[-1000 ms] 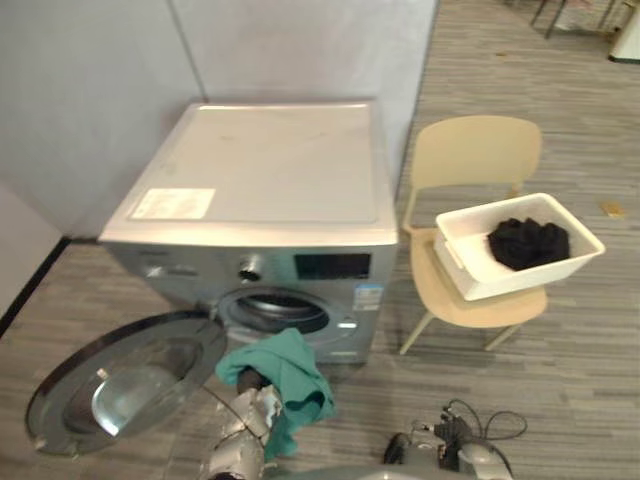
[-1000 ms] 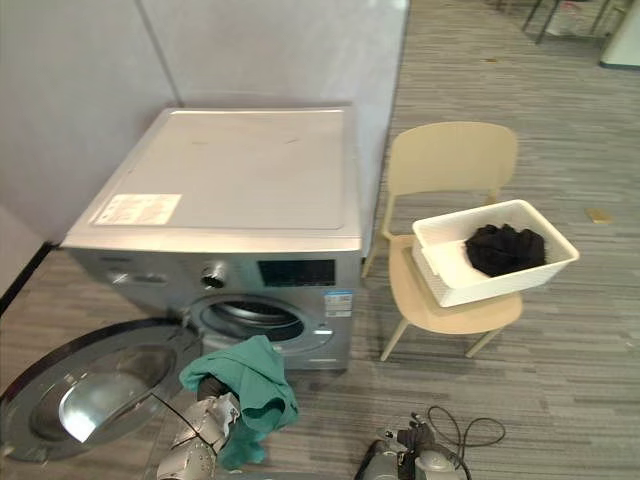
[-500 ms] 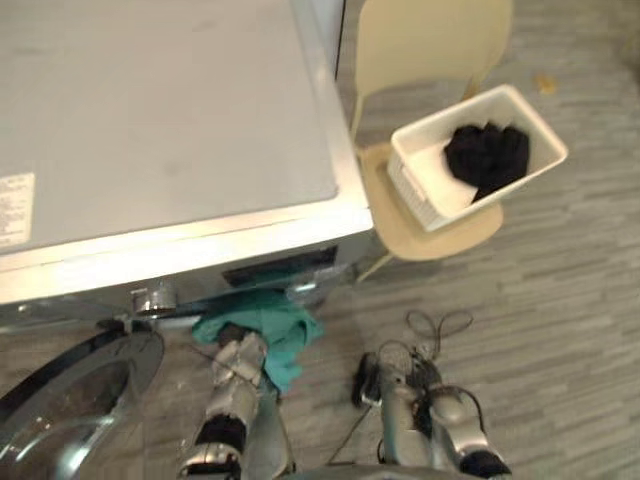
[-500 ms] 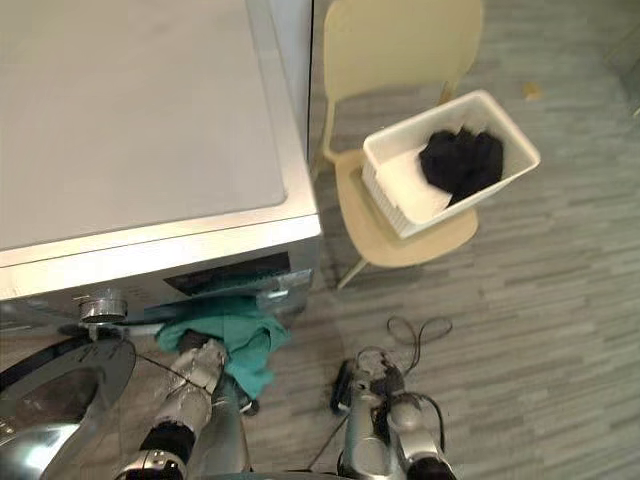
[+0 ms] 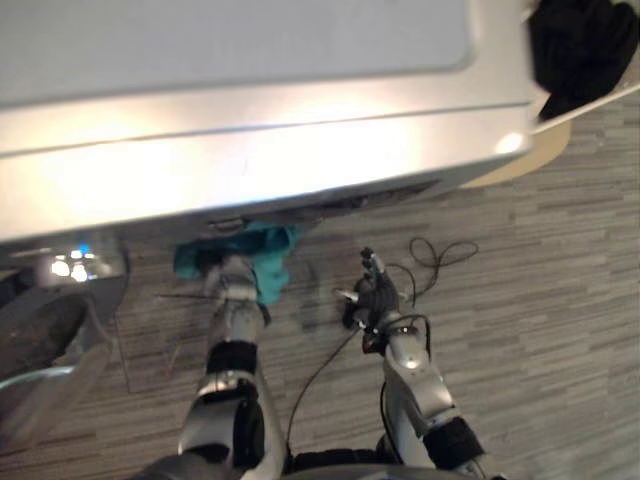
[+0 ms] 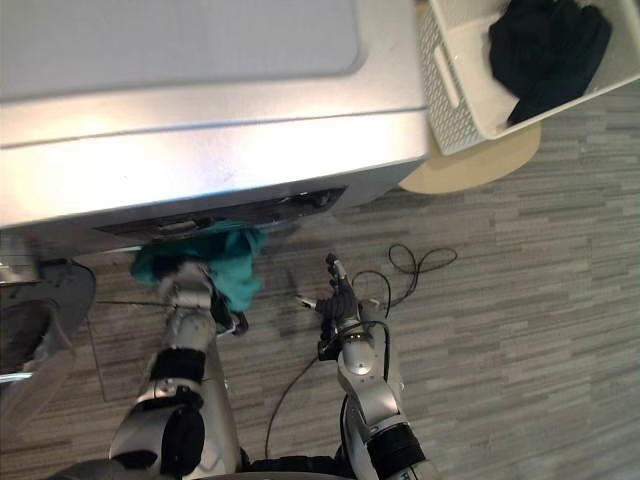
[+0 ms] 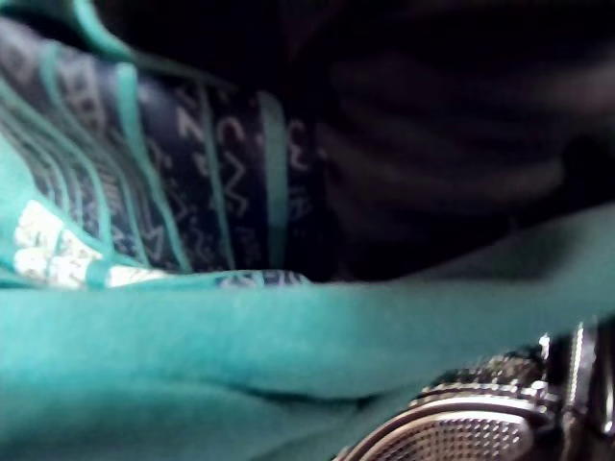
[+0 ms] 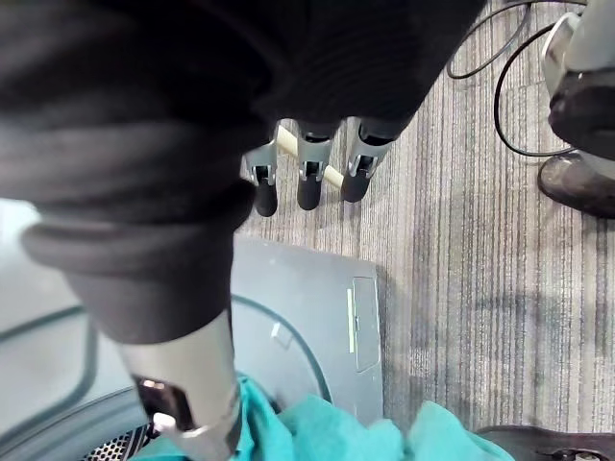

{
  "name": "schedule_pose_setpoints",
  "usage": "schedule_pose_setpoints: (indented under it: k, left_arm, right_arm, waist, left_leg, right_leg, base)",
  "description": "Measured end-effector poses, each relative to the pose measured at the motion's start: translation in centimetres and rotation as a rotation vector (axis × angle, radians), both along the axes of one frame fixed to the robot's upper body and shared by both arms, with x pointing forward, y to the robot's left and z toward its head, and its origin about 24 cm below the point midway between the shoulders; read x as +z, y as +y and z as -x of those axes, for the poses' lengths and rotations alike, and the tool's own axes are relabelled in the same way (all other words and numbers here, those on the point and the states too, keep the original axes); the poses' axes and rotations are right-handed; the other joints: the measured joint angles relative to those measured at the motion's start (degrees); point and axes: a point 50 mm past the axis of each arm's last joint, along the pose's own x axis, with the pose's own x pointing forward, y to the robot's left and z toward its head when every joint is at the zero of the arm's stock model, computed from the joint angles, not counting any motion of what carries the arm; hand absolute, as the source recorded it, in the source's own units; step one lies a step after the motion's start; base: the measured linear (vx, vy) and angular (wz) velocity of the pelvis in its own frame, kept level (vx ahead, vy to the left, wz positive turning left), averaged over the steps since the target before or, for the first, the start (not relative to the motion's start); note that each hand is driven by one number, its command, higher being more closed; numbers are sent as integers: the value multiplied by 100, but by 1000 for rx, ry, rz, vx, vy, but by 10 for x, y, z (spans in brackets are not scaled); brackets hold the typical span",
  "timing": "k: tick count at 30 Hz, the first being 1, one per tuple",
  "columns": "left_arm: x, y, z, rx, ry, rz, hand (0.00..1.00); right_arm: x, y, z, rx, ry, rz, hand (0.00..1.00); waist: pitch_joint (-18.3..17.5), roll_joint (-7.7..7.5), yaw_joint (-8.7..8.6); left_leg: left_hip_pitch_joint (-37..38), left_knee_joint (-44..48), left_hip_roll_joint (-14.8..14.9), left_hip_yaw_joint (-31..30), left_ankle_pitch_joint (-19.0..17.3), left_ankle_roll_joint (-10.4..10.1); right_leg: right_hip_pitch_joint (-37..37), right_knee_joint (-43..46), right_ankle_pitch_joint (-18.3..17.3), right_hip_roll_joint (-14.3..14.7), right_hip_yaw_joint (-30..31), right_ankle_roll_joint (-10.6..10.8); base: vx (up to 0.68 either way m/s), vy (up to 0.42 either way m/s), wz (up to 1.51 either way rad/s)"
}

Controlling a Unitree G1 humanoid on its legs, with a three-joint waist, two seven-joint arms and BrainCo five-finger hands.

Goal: Pick up the laundry basket with both hands and put the clothes into the washing machine.

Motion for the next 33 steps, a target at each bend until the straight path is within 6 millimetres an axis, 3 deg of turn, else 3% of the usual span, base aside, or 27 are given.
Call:
schedule_pose_setpoints:
  k: [4, 6, 8, 9, 15, 16, 18, 19, 25, 27, 28, 30, 33]
  left_arm:
    - [63, 12, -20, 44, -195, 35, 100]
    - [112, 13, -28, 43, -335, 24, 100]
    - [143, 14, -29, 48, -413, 1, 100]
    - [173, 15, -28, 55, -481, -22, 100]
    - [274, 25, -9, 123, -712, -118, 100]
    - [312, 13, -2, 84, -786, -183, 100]
    - [337, 0, 5, 45, -851, -235, 100]
    - [344, -5, 5, 16, -869, -357, 100]
    - [354, -19, 0, -20, -818, -568, 100]
    - [354, -33, -9, -16, -715, -843, 100]
    - [353, -40, -12, 12, -641, -1036, 0]
    - [345, -55, -22, 140, -416, -1556, 0]
    - [335, -61, -32, 319, -156, -1996, 0]
  right_arm:
    - [11, -3, 2, -15, -47, -29, 0]
    - [24, -8, 2, -31, -102, -53, 0]
    - [33, -9, 3, -37, -145, -66, 0]
    - [39, -12, 4, -46, -178, -76, 0]
    - [39, -16, 5, -48, -188, -90, 0]
    - [38, -17, 6, -38, -182, -88, 0]
    - [38, -18, 5, -33, -184, -86, 0]
    - [39, -19, 4, -31, -186, -87, 0]
    - [38, -33, 2, -88, -183, -80, 0]
    - [37, -44, 1, -123, -184, -71, 0]
    - [37, -48, 1, -140, -185, -70, 0]
    - [36, -54, 2, -156, -185, -66, 0]
    - [36, -54, 5, -146, -206, -69, 0]
  waist:
    - [25, -12, -3]
    - [25, -12, -12]
    - [25, -13, -23]
    - [24, -14, -53]
    - [-94, -68, -105]
    - [-297, -74, -118]
    - [-359, -77, -122]
    - [-422, -80, -138]
    - [-590, -171, -150]
    - [-606, -193, -151]
    - [-607, -195, -150]
    - [-613, -204, -147]
    - [-614, -205, -150]
  left_leg:
    - [-829, 503, -11, -228, -59, 48]
    - [-1311, 748, -35, -336, -62, 56]
    - [-1590, 873, -34, -402, -62, 56]
    - [-1824, 948, -34, -422, -60, 54]
    - [-2228, 1138, 88, -463, -78, 21]
    - [-2414, 1114, 107, -456, -63, 2]
    - [-2469, 1111, 150, -449, -50, -5]
    - [-2520, 1100, 189, -458, -29, 2]
    - [-2614, 580, 177, -341, 270, -27]
    - [-2613, 438, 203, -269, 344, -39]
    - [-2613, 410, 218, -242, 372, -29]
    - [-2611, 355, 242, -164, 410, 8]
    - [-2611, 347, 295, -51, 427, 42]
  right_leg:
    - [-702, 560, -162, -117, -32, -45]
    - [-1127, 880, -241, -207, -42, -76]
    - [-1378, 1026, -262, -230, -47, -112]
    - [-1609, 1154, -280, -273, -47, -143]
    - [-2047, 1343, -300, -190, 20, -210]
    - [-2238, 1331, -292, -182, 12, -223]
    - [-2270, 1322, -285, -176, -17, -234]
    - [-2288, 1278, -255, -158, -76, -277]
    - [-2424, 801, -13, -78, -162, -281]
    - [-2431, 686, 60, -77, -192, -286]
    - [-2433, 655, 77, -78, -197, -295]
    - [-2446, 549, 158, -71, -183, -281]
    - [-2466, 447, 269, -66, -141, -270]
  base:
    - [-37, -39, 10]
    - [-55, -59, 10]
    - [-62, -47, 3]
    - [-70, -50, 3]
    - [-52, -41, -9]
    - [-43, -49, -7]
    - [-17, -39, -6]
    - [2, -27, -7]
    - [-30, -43, -1]
    - [-48, -51, 10]
    - [-51, -32, 2]
    - [-62, -1, -5]
    - [-63, 27, -10]
